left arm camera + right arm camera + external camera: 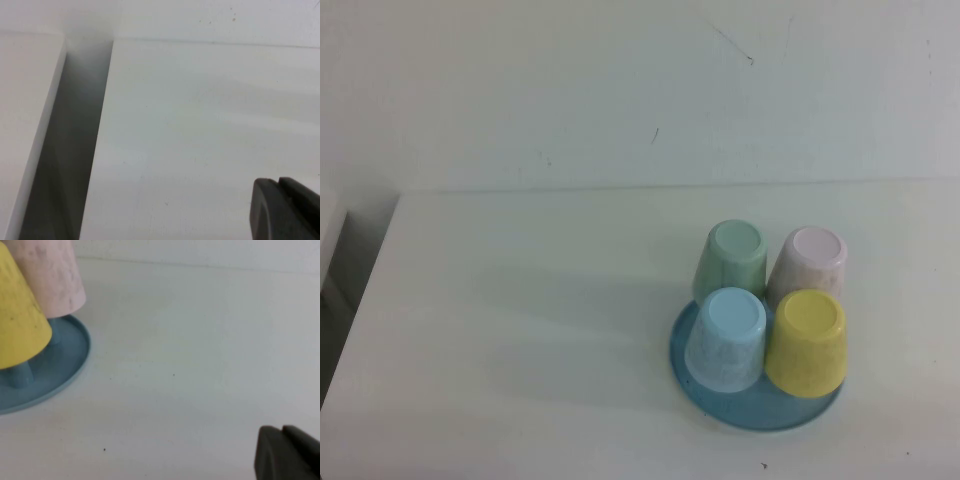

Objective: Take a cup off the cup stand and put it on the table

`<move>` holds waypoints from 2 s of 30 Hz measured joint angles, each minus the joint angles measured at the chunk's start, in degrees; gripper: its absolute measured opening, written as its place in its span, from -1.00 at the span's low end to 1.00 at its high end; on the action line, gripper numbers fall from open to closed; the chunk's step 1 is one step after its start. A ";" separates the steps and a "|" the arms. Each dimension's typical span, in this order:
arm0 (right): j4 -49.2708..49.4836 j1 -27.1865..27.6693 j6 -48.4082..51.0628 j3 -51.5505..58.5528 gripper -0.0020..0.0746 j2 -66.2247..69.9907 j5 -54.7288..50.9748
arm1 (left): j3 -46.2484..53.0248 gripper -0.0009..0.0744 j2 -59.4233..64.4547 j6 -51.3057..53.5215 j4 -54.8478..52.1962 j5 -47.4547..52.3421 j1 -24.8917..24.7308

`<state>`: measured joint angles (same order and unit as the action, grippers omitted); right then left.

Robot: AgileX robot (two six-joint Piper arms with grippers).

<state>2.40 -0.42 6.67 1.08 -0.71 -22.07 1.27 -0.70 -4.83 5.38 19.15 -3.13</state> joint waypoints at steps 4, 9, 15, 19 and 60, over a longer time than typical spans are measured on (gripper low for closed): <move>0.00 0.00 0.00 0.00 -0.95 0.00 0.00 | 0.00 -0.98 0.00 0.00 0.00 0.00 0.00; 0.00 0.00 0.00 0.00 -0.95 0.00 0.00 | 0.00 -0.98 0.00 0.00 0.00 0.00 0.00; 0.10 0.00 0.00 0.00 -0.95 0.00 0.00 | 0.00 -0.98 0.00 0.00 0.00 0.00 0.00; 0.10 0.00 0.00 0.00 -0.95 0.00 0.00 | 0.00 -0.98 0.00 0.00 0.00 0.00 0.00; -4.33 0.00 0.54 -0.11 -0.95 0.00 44.45 | 0.26 -0.98 0.00 -0.30 -0.08 -46.70 0.00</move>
<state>-1.94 -0.42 7.21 0.97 -0.71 22.38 1.54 -0.70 -5.13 5.30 -27.54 -3.13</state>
